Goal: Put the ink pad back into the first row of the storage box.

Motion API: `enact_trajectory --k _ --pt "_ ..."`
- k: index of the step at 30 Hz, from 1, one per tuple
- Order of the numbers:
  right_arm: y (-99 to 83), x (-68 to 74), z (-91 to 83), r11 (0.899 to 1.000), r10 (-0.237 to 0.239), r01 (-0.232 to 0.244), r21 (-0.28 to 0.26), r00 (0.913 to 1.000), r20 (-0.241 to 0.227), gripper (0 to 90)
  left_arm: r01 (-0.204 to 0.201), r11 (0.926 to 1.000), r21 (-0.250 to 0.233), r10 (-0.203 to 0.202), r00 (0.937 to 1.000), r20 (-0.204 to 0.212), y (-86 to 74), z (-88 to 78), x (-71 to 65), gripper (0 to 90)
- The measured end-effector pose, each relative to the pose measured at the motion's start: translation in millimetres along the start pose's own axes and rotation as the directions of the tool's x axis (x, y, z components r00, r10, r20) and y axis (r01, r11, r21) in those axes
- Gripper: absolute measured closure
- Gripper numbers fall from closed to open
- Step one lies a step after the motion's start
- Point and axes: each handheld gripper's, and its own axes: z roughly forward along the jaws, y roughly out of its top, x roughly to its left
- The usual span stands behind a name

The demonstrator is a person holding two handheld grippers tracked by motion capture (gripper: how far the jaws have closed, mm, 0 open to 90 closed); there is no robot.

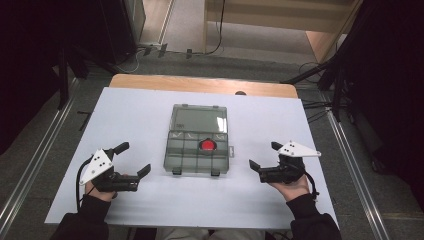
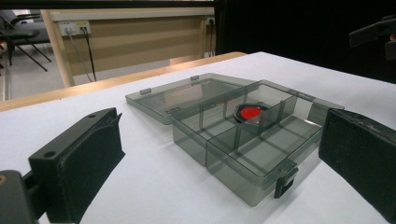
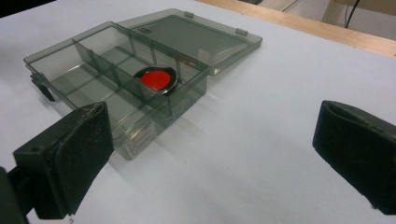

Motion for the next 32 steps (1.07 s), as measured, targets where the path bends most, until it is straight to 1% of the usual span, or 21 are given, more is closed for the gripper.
enact_trajectory --k 1,3,4,6,9,10,12,14,15,16,18,21,24,25,26,29,30,32 --pt "-1.8 -0.6 -0.9 1.0 0.0 0.0 -0.005 1.0 0.0 0.0 0.0 1.0 0.001 0.0 1.0 -0.001 0.0 0.0 0.0 0.0" --pt "-3.4 -1.7 -2.3 1.0 0.012 -0.012 0.003 0.9999 0.003 0.0 -0.001 1.0 0.002 0.001 1.0 -0.001 0.0 0.0 0.0 0.0" --pt "-4.3 -2.1 -3.3 1.0 0.014 -0.014 -0.005 0.9999 0.003 0.1 -0.001 1.0 0.002 0.001 1.0 0.0 0.0 0.0 0.0 0.0" --pt "-8.0 -2.7 -6.0 0.999 0.02 -0.02 -0.047 0.9998 -0.001 0.5 0.0 1.0 -0.001 0.0 1.0 0.0 0.1 0.0 -0.1 0.0" --pt "-14.3 -4.6 -8.8 0.997 0.02 -0.02 -0.074 0.9998 0.007 0.5 0.0 1.0 -0.001 0.0 1.0 0.0 0.0 0.0 -0.1 0.0" --pt "-15.3 -4.8 -9.4 0.997 0.021 -0.02 -0.071 0.9997 0.011 0.5 -0.001 1.0 0.0 0.001 1.0 0.0 0.0 0.0 -0.1 0.0" --pt "-20.1 -5.6 -11.1 0.995 0.011 -0.008 -0.101 0.9995 0.03 0.6 -0.002 1.0 0.001 0.002 1.0 0.0 0.0 0.1 -0.2 0.0" --pt "-25.1 -6.8 -12.6 0.992 0.015 -0.009 -0.123 0.9988 0.047 0.7 -0.002 1.0 0.001 0.002 1.0 0.0 0.0 -0.1 -0.2 0.0" --pt "-26.6 -7.5 -13.6 0.993 0.017 -0.011 -0.119 0.9984 0.054 0.6 -0.002 1.0 0.0 0.002 1.0 0.0 0.0 -0.1 -0.2 0.0" --pt "-28.9 -8.4 -15.1 0.992 0.025 -0.017 -0.128 0.9979 0.059 0.7 -0.002 1.0 0.001 0.002 1.0 0.0 -0.1 0.0 -0.2 0.0" --pt "-33.4 -10.1 -18.5 0.985 0.044 -0.033 -0.167 0.9973 0.059 0.7 -0.003 1.0 0.003 0.003 1.0 0.0 -0.1 0.2 -0.2 0.0" --pt "-39.0 -12.1 -22.8 0.977 0.065 -0.052 -0.205 0.9962 0.057 0.7 -0.004 1.0 0.004 0.004 1.0 0.001 -0.1 0.3 -0.3 0.0" --pt "-46.7 -12.6 -27.5 0.964 0.073 -0.052 -0.26 0.9949 0.07 0.9 -0.003 1.0 0.003 0.003 1.0 0.001 -0.1 0.3 -0.1 0.0" --pt "-49.5 -12.6 -29.0 0.959 0.083 -0.06 -0.278 0.9939 0.073 1.0 -0.003 1.0 0.002 0.003 1.0 0.001 0.1 0.2 0.0 0.0" --pt "-52.6 -13.6 -30.9 0.956 0.091 -0.065 -0.286 0.9925 0.081 1.0 -0.002 1.0 0.001 0.002 1.0 0.002 0.2 0.2 0.0 0.0" --pt "-53.0 -14.4 -32.2 0.956 0.091 -0.06 -0.288 0.9913 0.095 1.0 -0.003 1.0 0.0 0.003 1.0 0.006 0.1 0.4 -0.2 0.0" --pt "-52.9 -15.0 -33.5 0.952 0.099 -0.068 -0.3 0.9909 0.091 0.9 -0.003 1.0 -0.001 0.003 1.0 0.006 0.2 0.3 -0.1 0.0" --pt "-52.8 -14.9 -34.0 0.95 0.1 -0.067 -0.306 0.9909 0.091 1.0 -0.002 1.0 0.001 0.002 1.0 0.006 0.2 0.3 -0.1 0.0"
